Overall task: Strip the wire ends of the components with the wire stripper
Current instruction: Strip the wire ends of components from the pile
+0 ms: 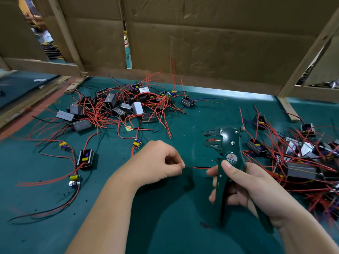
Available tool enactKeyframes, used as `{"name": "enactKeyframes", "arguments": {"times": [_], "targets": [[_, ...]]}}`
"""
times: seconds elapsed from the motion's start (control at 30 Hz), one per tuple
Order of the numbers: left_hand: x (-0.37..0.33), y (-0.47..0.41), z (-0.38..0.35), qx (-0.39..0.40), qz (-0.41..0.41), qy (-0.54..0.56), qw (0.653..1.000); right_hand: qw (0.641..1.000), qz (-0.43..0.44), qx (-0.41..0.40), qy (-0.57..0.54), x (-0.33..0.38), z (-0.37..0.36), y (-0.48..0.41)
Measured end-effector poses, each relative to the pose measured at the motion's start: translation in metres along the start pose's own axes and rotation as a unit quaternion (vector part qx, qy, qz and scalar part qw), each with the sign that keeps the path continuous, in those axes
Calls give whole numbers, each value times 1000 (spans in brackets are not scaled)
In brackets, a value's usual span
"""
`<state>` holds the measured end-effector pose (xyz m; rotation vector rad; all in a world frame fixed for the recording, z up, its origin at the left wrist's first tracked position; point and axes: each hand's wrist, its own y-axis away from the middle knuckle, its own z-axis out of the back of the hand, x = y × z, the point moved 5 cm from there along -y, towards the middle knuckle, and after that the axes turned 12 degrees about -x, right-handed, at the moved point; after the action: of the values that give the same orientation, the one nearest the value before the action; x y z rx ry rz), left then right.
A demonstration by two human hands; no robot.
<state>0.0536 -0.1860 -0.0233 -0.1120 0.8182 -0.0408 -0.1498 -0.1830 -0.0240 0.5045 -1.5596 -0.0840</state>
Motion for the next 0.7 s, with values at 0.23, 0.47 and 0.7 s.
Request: {"name": "enactKeyframes", "arguments": {"times": [0.23, 0.47, 0.7], "targets": [[-2, -2, 1, -76, 39, -121, 989, 999, -22, 30, 38, -3, -11, 9], [-11, -5, 4, -207, 75, -126, 967, 997, -20, 42, 69, -2, -15, 12], [-19, -7, -3, -249, 68, -106, 960, 993, -20, 26, 113, -1, -18, 11]]}}
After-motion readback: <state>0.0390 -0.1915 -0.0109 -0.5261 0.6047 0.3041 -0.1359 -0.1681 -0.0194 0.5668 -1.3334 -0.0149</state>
